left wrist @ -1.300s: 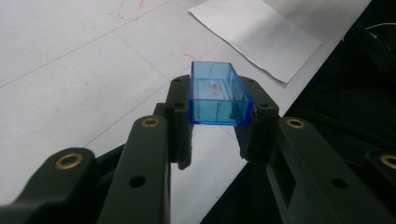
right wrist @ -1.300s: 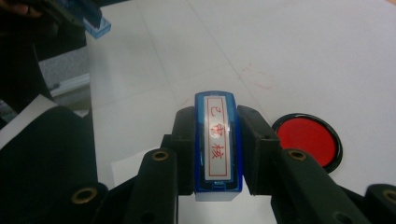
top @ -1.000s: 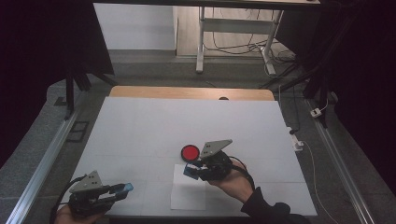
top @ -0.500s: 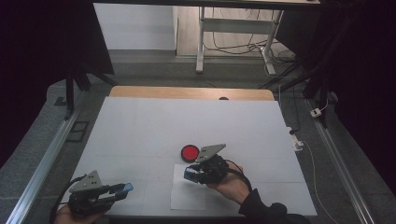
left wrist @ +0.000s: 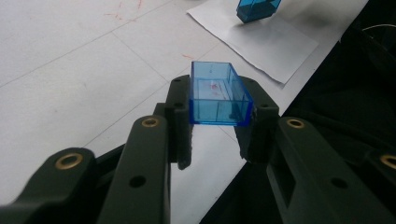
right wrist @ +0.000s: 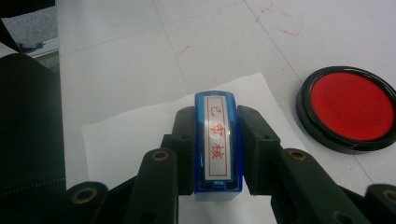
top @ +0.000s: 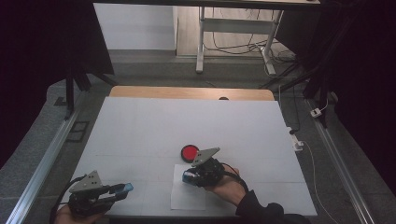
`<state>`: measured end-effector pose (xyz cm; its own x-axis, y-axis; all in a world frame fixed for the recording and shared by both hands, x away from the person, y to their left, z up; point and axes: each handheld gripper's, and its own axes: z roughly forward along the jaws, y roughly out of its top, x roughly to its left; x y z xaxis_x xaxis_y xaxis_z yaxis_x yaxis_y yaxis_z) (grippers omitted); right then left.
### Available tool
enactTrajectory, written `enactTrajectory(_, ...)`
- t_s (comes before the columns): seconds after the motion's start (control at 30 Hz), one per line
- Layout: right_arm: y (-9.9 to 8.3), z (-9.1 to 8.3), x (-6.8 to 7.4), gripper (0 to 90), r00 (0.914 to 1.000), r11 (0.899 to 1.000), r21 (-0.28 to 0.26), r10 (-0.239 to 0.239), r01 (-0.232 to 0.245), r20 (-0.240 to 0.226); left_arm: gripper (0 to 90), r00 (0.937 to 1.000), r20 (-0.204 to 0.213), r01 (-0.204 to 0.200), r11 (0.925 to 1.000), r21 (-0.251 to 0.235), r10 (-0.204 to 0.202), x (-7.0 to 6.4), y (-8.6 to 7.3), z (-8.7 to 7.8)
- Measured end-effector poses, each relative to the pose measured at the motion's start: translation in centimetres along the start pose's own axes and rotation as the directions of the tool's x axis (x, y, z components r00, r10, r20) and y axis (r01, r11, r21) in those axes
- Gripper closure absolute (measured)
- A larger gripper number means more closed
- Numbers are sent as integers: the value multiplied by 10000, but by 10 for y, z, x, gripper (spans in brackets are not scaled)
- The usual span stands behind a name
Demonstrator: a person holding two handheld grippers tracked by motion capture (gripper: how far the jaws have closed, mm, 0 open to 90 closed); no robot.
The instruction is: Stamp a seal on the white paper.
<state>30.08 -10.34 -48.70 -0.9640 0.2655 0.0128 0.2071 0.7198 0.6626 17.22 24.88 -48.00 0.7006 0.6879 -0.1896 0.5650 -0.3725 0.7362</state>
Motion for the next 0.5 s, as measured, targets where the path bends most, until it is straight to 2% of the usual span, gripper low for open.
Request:
enactTrajectory(0.23, -1, 4, 1, 706, 10000, 10000, 80, -37, 37, 21, 681, 10000, 2, 7, 10000, 12, -7, 0, 0, 0)
enactTrajectory(0.37, -3, 8, 1, 706, 9997, 9989, 407, -220, 216, 97, 681, 10000, 18, 14, 10000, 11, -14, 0, 0, 0)
enactTrajectory(0.5, -4, 8, 0, 707, 10000, 9995, 317, -75, 77, -45, 681, 10000, -10, 11, 10000, 23, -11, 0, 0, 0)
